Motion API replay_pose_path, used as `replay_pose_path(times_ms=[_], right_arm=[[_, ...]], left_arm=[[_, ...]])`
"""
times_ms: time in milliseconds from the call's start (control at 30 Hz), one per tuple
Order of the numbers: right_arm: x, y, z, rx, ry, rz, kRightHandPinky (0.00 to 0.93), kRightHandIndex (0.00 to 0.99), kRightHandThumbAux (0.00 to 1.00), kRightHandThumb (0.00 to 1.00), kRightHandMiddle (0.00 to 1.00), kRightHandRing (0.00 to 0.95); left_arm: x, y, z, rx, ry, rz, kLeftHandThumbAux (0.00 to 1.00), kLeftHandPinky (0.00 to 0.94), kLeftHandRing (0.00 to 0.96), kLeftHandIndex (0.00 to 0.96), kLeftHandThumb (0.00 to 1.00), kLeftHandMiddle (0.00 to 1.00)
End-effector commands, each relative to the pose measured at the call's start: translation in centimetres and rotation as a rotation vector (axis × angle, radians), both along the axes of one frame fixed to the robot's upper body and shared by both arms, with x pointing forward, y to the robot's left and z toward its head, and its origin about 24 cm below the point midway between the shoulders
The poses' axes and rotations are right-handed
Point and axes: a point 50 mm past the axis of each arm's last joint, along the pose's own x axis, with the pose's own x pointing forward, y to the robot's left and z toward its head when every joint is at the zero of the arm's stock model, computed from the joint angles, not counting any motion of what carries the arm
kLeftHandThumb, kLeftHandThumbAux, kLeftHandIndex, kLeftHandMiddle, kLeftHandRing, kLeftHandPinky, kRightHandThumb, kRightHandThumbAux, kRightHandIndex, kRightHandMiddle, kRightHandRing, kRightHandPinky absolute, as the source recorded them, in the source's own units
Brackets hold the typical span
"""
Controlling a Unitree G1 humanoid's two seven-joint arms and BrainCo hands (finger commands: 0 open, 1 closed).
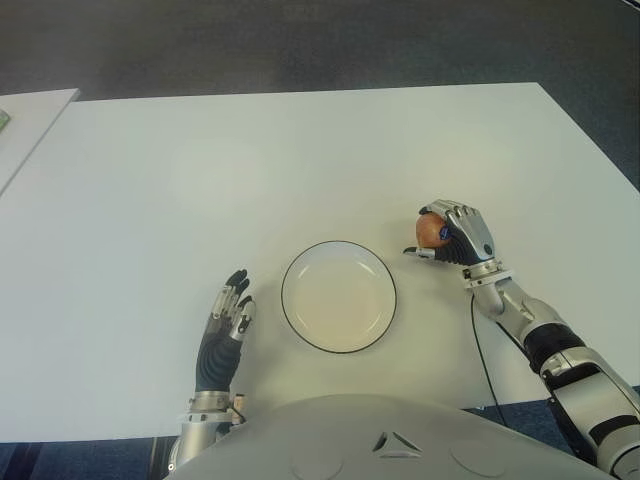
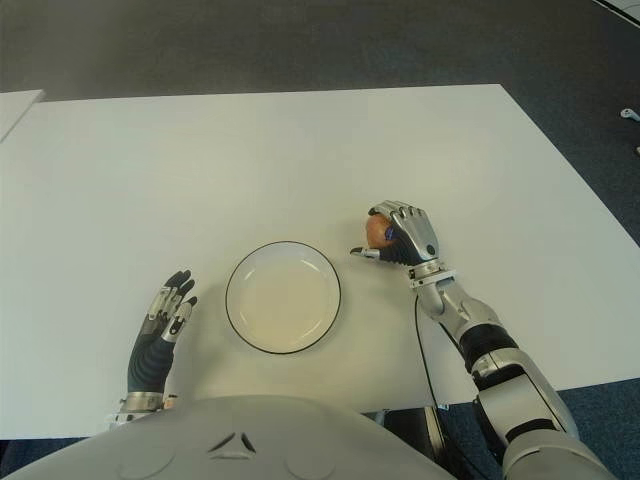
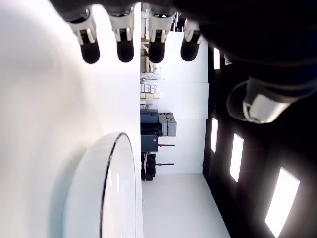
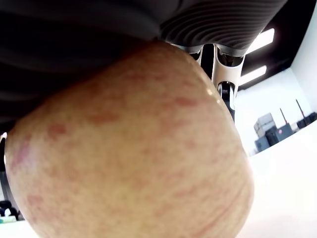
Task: Put the apples into the plate.
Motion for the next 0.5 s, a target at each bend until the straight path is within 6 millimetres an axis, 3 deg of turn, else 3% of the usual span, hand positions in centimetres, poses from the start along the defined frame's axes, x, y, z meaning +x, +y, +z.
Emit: replay_pose_path(times_ms=[33,233,500], right_arm=[[-1.00,-0.28,-1.15,0.002,0.050,-0.012,0.841,0.773,0.561,0.467,0.849,0.813],[-0.97,-0.41,-0.60,0.011,0.025,-0.033,0.869,0.819,0.668,0.594,0.882,0.851],[-1.00,-0.34,-0.22,0.022,0.031,-0.047,0.880,0.855,0.697,0.769,0.893,0.878]], left_arm=[[0.09,-0.23,-0.06,-0.014,-0.007,-0.020,0.409,0.000,0.000,0.000,0.009,0.000],[0.18,-0.25,0.01,-0.009,-0.016,-0.023,0.396,0.000,0.000,0.000,0.014,0.000],[0.15,-0.15,-0.27,0.013,-0.065,-0.025,0.387,0.000,0.000,0.000,0.010,0.000]])
